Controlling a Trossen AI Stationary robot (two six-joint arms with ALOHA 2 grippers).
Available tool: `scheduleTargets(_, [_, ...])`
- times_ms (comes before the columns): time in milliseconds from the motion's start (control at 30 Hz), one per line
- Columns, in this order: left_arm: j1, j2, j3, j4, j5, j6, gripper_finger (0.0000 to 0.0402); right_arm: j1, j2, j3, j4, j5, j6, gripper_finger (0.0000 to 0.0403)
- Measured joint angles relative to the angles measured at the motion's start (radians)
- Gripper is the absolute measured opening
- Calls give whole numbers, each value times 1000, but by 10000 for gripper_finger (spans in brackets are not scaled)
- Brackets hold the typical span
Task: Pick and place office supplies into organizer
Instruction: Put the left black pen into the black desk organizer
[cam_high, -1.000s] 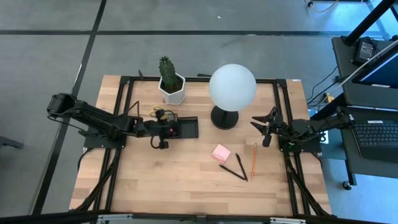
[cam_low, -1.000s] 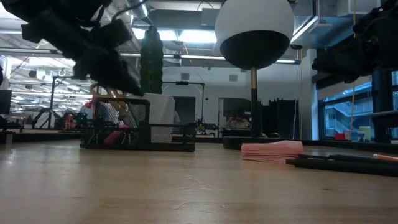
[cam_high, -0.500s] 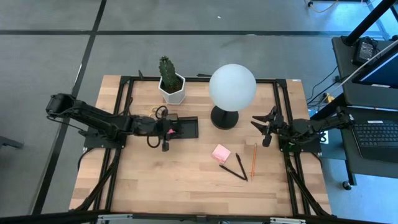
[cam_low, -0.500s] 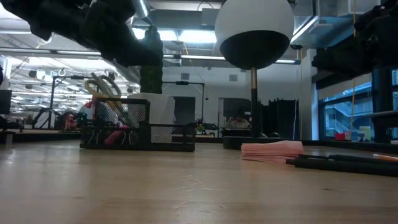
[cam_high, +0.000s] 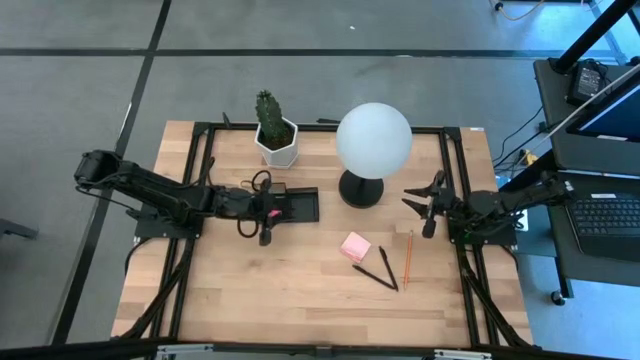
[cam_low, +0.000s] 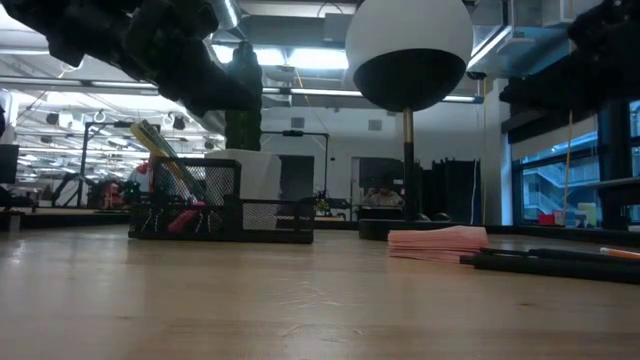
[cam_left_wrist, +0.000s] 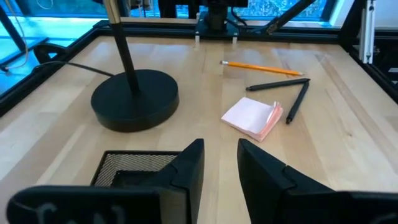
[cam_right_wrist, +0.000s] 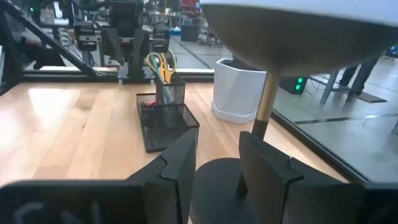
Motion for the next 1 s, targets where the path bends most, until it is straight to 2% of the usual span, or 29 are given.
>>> scheduleTargets(167, [0, 0, 0, -1, 0, 1, 89, 0, 200, 122, -14, -1, 22, 126])
scheduleTargets(267, [0, 0, 0, -1, 0, 2, 89, 0, 352, 231, -86, -2, 79, 126])
scheduleTargets(367, [0, 0, 0, 0, 0, 3, 89, 0, 513, 363, -216, -3, 210, 126])
scheduleTargets(467, [0, 0, 0, -1, 0, 3, 89, 0, 666, 488, -380, -18, 407, 126])
scheduleTargets(567, [0, 0, 0, -1, 0, 3, 88, 0, 805, 588, -528, -110, 612, 126])
scheduleTargets(667, [0, 0, 0, -1, 0, 3, 89, 0, 933, 647, -603, -186, 763, 126])
scheduleTargets(867, [0, 0, 0, -14, 0, 3, 88, 0, 1151, 678, -615, -319, 942, 126])
scheduleTargets(1000, [0, 0, 0, -57, 0, 3, 88, 0, 1239, 702, -613, -410, 1047, 126])
